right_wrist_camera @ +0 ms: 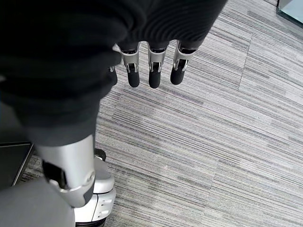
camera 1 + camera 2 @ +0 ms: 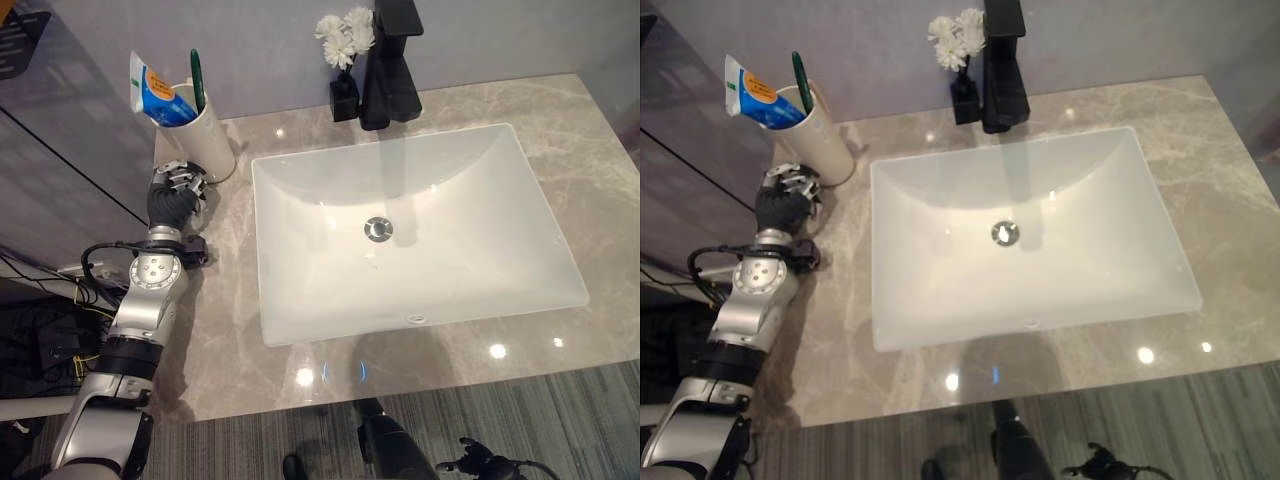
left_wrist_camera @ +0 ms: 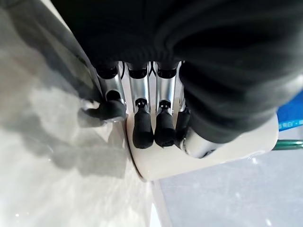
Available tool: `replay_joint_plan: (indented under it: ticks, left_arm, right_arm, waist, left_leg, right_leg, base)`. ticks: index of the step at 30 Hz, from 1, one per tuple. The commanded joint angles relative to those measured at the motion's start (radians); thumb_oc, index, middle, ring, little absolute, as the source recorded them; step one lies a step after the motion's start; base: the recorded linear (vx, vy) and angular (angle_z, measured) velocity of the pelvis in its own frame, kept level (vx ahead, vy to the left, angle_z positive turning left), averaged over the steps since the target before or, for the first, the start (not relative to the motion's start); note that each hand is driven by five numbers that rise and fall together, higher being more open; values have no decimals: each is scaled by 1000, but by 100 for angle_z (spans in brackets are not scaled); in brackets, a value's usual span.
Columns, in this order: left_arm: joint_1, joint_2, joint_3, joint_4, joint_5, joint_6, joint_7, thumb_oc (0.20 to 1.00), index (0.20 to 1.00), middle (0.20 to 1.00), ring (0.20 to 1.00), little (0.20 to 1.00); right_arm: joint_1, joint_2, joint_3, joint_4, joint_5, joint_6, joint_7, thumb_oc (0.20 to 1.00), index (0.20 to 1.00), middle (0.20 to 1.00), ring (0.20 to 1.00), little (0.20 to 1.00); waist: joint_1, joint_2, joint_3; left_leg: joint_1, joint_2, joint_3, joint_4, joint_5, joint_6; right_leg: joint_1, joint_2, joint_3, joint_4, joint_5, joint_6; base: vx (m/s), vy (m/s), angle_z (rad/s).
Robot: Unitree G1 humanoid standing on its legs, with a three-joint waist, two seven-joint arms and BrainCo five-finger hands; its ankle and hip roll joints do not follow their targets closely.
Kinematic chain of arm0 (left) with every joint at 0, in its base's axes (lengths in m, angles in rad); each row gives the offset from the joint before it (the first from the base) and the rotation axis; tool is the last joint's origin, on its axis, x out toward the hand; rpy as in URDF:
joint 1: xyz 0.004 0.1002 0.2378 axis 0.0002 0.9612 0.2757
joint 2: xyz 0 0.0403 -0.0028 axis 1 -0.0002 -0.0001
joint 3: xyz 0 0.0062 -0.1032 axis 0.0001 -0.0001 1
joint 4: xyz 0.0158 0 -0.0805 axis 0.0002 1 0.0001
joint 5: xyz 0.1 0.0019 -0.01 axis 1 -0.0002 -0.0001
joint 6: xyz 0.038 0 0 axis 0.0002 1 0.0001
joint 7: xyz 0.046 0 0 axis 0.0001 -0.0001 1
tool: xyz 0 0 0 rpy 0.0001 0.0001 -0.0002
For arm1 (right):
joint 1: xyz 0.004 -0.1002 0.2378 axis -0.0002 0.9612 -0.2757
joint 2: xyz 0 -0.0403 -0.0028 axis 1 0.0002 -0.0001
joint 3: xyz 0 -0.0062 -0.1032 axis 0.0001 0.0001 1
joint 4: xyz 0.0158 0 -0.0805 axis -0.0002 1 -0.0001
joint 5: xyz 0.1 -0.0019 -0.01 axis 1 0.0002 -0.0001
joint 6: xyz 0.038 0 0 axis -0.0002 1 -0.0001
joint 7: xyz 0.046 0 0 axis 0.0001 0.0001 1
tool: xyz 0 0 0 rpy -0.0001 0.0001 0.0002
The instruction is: Put brush and paste in cup on sink, flatten towel.
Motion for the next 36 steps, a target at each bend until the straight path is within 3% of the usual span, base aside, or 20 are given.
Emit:
replay_joint_plan:
  ticks: [1, 15, 24, 36]
  left_arm:
    - [-17, 55, -26, 111, 19, 15, 19, 200, 200, 200, 200, 200]
    - [-106, 74, 10, 209, 140, 25, 160, 200, 200, 200, 200, 200]
    - [-174, 85, 38, 316, 109, 19, 239, 200, 200, 200, 200, 200]
    - [-241, 129, 2, 391, 120, 29, 248, 200, 200, 200, 200, 200]
  right_arm:
    - [12, 2, 31, 4, 15, -1, -14, 1000, 1000, 1000, 1000, 1000]
    - [14, 15, 67, -13, 21, -24, -22, 1000, 1000, 1000, 1000, 1000]
    - [9, 12, 75, -14, 24, -33, -34, 1000, 1000, 1000, 1000, 1000]
    - [14, 12, 101, -43, 43, -47, -29, 1000, 1000, 1000, 1000, 1000]
  waist:
    - [-25, -29, -21]
    - [-42, -52, -8]
    - [-55, -74, -15]
    - [-66, -79, -14]
  left_leg:
    - [98, -59, -25, 6, 33, -5]
    - [92, -43, -9, 6, 44, -14]
    - [97, -34, 15, 6, 40, -22]
    - [97, -27, 18, 6, 42, -27]
  right_leg:
    - [-1, -33, 27, 7, -13, 77]
    - [-26, -6, 37, 9, -9, 75]
    - [-37, 13, 47, 9, -5, 74]
    - [-50, 22, 49, 8, 1, 72]
  base:
    - [0, 0, 0]
    - [1, -13, -5]
    - [8, -16, -9]
    - [1, -2, -1]
